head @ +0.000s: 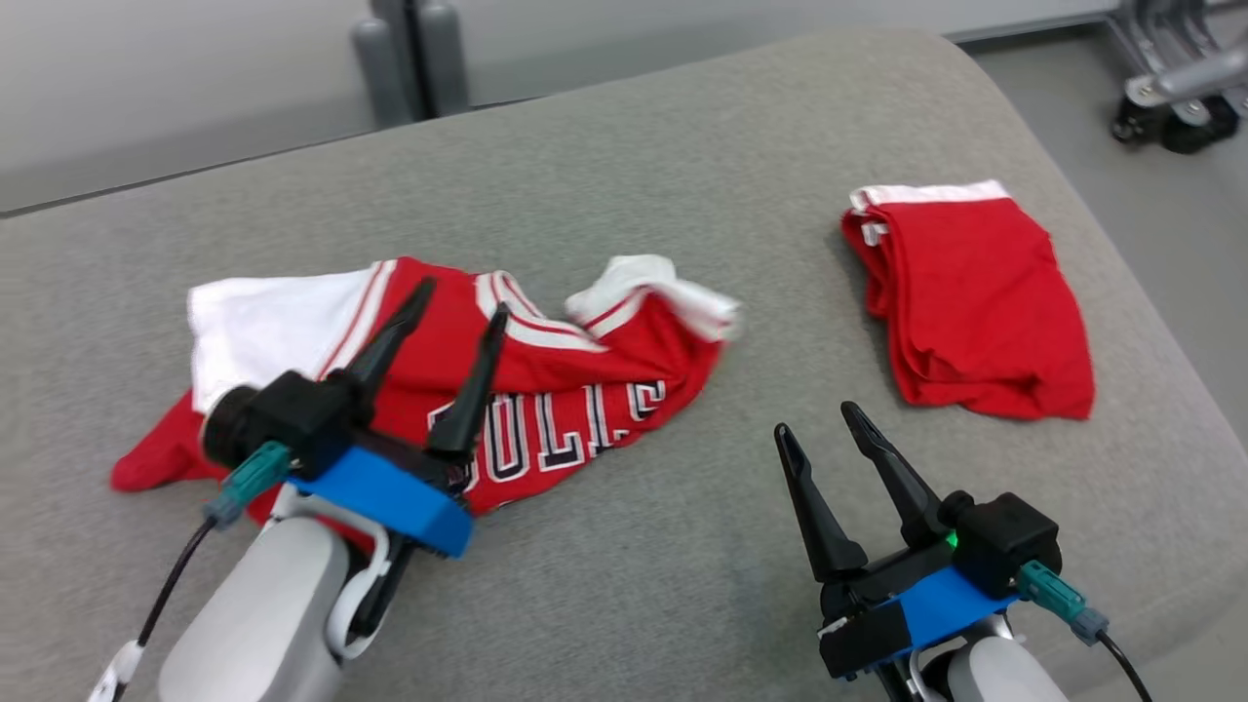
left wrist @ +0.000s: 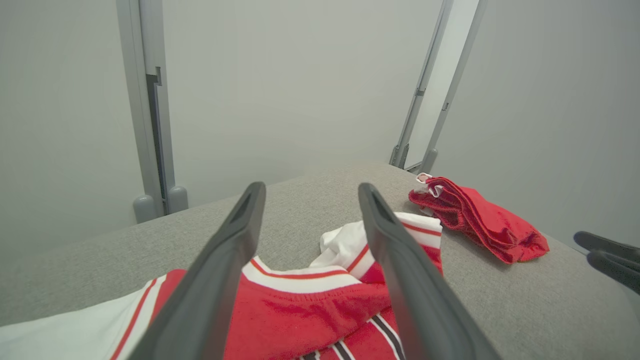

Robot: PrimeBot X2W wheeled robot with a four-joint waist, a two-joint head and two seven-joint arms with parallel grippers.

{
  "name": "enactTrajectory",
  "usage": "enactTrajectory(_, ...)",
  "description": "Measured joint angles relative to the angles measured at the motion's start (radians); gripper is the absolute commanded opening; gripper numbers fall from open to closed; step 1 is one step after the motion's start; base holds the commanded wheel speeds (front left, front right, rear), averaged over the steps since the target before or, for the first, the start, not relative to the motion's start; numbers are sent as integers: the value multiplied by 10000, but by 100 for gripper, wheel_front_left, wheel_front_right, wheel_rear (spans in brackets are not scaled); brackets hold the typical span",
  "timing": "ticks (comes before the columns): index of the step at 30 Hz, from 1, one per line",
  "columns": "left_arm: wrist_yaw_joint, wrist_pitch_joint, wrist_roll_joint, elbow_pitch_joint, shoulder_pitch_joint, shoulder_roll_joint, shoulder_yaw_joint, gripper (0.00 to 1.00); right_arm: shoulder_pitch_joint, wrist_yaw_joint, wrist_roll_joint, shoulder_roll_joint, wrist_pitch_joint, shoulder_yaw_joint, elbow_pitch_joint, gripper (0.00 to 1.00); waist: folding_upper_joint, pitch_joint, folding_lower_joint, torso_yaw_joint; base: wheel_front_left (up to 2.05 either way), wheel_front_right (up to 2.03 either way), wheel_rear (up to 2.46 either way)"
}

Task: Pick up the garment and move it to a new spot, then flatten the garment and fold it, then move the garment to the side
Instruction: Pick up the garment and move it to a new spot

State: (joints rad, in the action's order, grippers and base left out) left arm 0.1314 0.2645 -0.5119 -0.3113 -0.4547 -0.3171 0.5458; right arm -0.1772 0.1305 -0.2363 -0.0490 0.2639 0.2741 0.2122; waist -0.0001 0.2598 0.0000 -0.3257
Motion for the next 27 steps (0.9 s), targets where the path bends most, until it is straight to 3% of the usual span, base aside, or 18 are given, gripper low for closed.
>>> enactTrajectory(8,0,-2,341,-502,1370,224,-2121,100,-219,0,157,4,0,-516,573,100,0,-615,0,1248,0,0,0)
enactTrajectory(17,0,-2,1120,-798,3054,1231,-4378,100,-119,0,364,6,2,-1108,1306,100,0,-1582,0,2236,0,0,0)
enactTrajectory(23,-2,-2,1624,-711,4233,1973,-5405,100,353,0,412,4,2,-1386,1745,100,-1,-2205,-2,2565,0,0,0)
enactTrajectory(27,0,-2,1883,-673,4682,2163,-5595,100,546,0,445,4,0,-1522,1858,100,-1,-2304,-1,2704,0,0,0)
